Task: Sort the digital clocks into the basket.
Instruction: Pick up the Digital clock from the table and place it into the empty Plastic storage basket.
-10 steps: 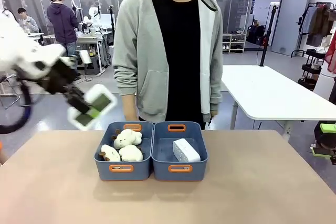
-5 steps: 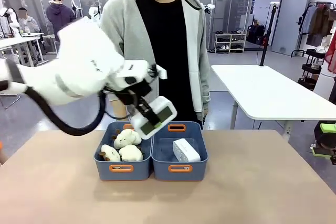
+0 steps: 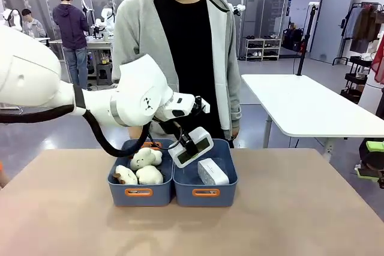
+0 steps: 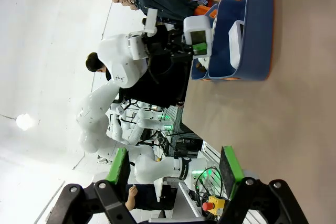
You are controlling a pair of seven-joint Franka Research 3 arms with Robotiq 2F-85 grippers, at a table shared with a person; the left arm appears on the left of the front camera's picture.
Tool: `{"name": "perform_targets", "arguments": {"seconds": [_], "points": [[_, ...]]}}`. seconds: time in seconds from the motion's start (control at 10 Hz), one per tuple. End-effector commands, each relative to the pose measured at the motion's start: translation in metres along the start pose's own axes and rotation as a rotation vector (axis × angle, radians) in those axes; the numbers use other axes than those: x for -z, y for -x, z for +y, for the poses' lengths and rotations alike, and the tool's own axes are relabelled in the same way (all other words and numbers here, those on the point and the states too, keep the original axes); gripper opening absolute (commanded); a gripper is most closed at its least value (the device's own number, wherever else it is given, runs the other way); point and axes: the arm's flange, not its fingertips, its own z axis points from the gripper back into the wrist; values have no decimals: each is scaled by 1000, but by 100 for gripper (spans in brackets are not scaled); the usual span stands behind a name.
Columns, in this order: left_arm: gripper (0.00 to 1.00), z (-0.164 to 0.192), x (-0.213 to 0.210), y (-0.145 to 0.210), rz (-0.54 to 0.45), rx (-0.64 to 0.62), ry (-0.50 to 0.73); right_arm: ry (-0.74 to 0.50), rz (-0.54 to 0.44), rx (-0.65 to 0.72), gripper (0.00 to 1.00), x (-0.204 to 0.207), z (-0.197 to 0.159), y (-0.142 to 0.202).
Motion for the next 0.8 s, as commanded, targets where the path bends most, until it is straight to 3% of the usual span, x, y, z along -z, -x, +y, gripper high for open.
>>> {"name": "perform_targets", "arguments": {"seconds": [0.0,0.2,0.3,0.7], "points": [[0,4,3,1,13,-20,21,-4,4,-6,87,0,1,3],[0,7,11,5,16,-33,26,-4,4,-6,87,0,1,3],[60,6,12,7,23,-36,30,-4,4,-6,87,0,1,3],[90,0,9,5,18,-23,21,-4,4,-6,87,0,1,3]]}}
